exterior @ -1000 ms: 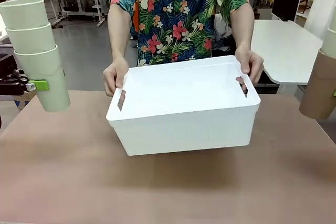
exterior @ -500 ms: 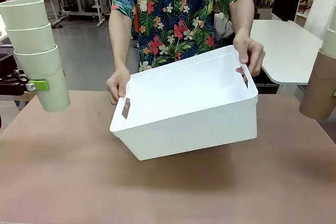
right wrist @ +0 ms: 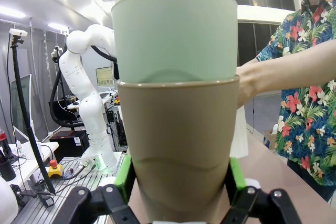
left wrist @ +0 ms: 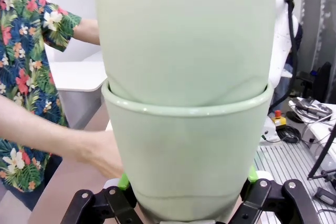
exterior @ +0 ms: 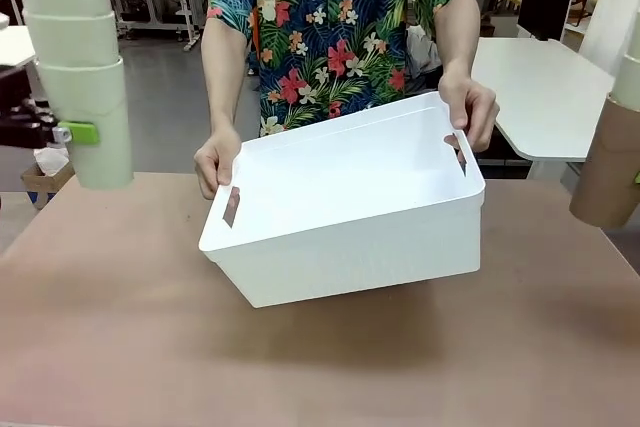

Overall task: Stack the cups and store them in the basket.
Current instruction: Place the stack of Reusable plastic cups into the Pantry Basket.

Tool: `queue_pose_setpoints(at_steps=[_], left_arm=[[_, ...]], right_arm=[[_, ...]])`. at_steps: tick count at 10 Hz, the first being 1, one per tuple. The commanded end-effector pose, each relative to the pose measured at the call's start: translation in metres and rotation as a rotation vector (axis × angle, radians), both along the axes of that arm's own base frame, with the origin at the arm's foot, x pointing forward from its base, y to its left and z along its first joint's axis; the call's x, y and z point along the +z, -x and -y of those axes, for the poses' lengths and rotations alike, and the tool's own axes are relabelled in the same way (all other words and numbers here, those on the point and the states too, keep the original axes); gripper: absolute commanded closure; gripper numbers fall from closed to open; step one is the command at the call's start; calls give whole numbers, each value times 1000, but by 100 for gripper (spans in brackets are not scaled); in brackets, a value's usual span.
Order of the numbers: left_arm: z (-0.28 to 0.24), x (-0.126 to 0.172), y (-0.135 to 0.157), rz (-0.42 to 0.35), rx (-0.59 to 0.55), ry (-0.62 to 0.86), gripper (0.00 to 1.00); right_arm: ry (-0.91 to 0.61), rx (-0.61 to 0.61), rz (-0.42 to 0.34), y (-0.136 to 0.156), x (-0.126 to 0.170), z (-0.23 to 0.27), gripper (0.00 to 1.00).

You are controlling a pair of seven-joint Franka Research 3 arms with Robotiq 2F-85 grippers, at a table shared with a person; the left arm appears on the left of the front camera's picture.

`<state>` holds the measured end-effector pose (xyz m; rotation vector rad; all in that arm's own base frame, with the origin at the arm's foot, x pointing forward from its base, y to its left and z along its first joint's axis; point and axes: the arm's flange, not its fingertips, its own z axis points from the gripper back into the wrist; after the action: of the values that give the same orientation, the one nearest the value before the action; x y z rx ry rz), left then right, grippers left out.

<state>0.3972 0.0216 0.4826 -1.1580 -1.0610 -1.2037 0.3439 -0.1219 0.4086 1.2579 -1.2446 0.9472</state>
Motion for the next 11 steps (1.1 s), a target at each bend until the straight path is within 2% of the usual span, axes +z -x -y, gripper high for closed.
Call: queue_pose_setpoints(at_steps=[1,3,4,7,11], left_arm=[[35,32,15,-27,26,-78,13],[87,66,30,-18,31,-208,13],[114,73,34,-16,35,-276,13],[193,66,26,-33,31,-459,13],[265,52,11,-47,43,-618,13]], right_arm=[[6,-1,17,0,3,0,14],[6,-1,17,0,3,0,14],[6,-1,17,0,3,0,14],[6,-1,17,0,3,0,14],[6,-1,17,0,3,0,14]])
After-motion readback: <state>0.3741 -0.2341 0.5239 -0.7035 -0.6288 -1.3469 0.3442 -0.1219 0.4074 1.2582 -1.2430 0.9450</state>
